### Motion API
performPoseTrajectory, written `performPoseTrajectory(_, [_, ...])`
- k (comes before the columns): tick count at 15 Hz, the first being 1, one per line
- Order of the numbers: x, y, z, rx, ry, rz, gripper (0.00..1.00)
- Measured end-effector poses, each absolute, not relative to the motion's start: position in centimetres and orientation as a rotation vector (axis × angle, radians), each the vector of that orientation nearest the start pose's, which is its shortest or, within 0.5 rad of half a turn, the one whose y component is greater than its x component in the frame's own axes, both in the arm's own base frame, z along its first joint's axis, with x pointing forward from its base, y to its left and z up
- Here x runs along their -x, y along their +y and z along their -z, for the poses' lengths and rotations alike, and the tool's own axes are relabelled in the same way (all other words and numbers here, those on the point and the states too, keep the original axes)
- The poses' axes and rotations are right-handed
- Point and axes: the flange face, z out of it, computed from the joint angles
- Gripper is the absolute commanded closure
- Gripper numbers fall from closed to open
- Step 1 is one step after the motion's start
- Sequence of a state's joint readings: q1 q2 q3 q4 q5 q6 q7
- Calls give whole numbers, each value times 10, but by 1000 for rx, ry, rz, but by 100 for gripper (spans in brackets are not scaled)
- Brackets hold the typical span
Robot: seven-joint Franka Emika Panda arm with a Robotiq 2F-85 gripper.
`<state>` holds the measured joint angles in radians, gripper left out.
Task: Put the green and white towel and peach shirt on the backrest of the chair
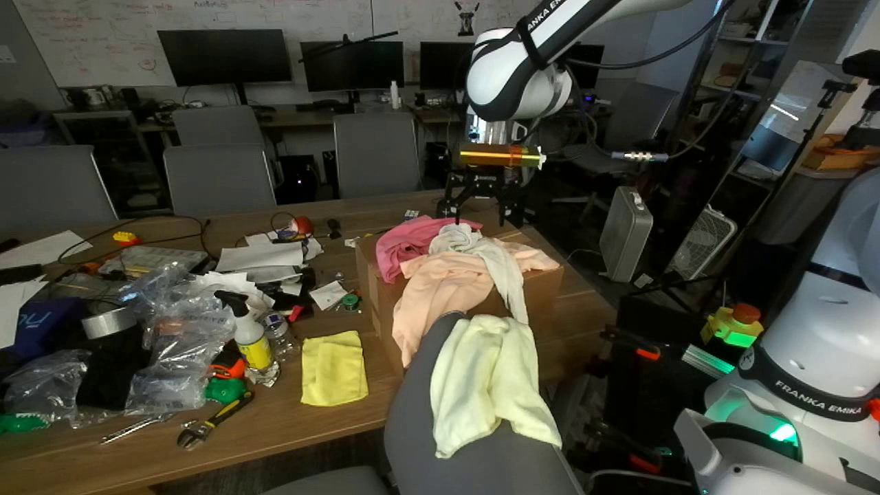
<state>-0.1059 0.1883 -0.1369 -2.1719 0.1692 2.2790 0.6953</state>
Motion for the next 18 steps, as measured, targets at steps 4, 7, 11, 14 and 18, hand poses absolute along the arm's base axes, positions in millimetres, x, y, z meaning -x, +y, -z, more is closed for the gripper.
performPoseTrajectory(4, [-515, -123, -281, 2675, 1500, -265, 0])
performPoseTrajectory(7, [-502, -120, -266, 2694, 1475, -327, 0])
performPoseTrajectory(11, [-484, -118, -249, 2715, 1442, -412, 0])
performPoseTrajectory(14, [-474, -118, -238, 2720, 1425, -465, 0])
performPoseTrajectory(18, [-467, -118, -222, 2713, 1394, -527, 0])
